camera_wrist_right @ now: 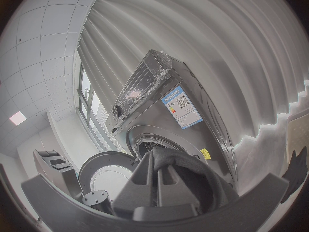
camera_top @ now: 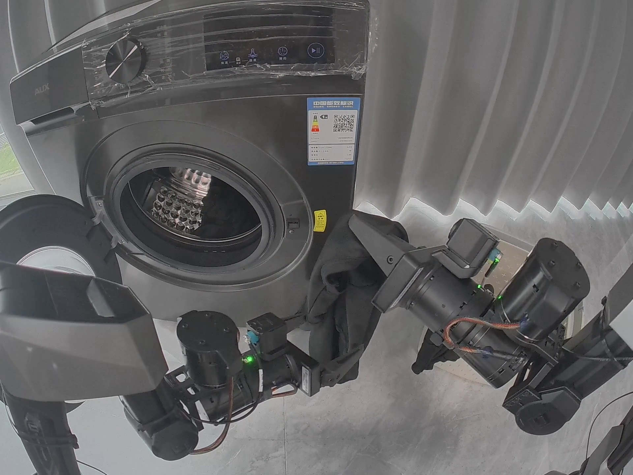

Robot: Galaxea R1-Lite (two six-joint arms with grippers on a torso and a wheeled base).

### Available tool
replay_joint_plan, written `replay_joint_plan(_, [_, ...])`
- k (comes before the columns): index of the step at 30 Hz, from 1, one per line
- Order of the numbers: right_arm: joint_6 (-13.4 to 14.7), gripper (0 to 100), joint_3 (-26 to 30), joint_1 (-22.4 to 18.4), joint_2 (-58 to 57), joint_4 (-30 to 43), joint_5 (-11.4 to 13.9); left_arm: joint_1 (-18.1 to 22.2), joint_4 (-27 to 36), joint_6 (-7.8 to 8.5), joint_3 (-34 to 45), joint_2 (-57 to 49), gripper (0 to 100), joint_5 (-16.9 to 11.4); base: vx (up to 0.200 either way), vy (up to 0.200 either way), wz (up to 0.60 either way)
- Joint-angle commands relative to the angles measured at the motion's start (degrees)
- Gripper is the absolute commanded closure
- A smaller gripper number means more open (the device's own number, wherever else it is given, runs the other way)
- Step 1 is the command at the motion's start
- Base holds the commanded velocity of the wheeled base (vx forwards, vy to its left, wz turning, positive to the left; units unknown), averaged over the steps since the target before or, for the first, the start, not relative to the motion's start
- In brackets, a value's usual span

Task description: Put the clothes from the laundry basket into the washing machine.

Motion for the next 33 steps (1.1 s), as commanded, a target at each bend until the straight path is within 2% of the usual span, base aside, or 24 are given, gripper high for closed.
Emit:
replay_joint_plan(1, [-0.01, 100, 0.04, 0.43, -0.07, -0.03, -0.06, 0.14, -0.21, -0.01, -5.85, 4.95, 0, 0.22, 0.000, 0.000, 0.00])
replay_joint_plan(7, [0.08, 100, -0.05, 0.43, -0.16, -0.12, -0.15, 0.23, -0.12, 0.07, -10.24, 8.90, 0, 0.66, 0.000, 0.000, 0.00])
replay_joint_plan(16, [0.08, 100, 0.04, 0.34, -0.68, -0.12, -0.15, 1.90, -0.21, 0.07, -10.94, 9.78, 0, 1.54, 0.000, 0.000, 0.00])
replay_joint_plan(17, [0.08, 100, 0.04, 0.34, -0.77, -0.12, -0.15, 1.90, -0.21, 0.07, -11.03, 9.87, 100, 1.54, 0.000, 0.000, 0.00])
replay_joint_plan(27, [0.17, 100, 0.13, -0.19, -0.77, -0.03, -0.15, 2.25, -0.38, -0.45, -11.21, 9.34, 100, 1.63, 0.000, 0.000, 0.00])
replay_joint_plan(31, [0.17, 100, 0.13, -2.30, -0.59, 0.14, -0.15, 2.25, -0.47, -0.45, -9.98, 7.59, 100, 1.63, 0.000, 0.000, 0.00])
replay_joint_plan(33, [0.17, 100, 0.13, -4.76, -0.33, 0.06, -0.15, 2.25, -0.47, -0.45, -8.75, 5.92, 100, 1.63, 0.000, 0.000, 0.00])
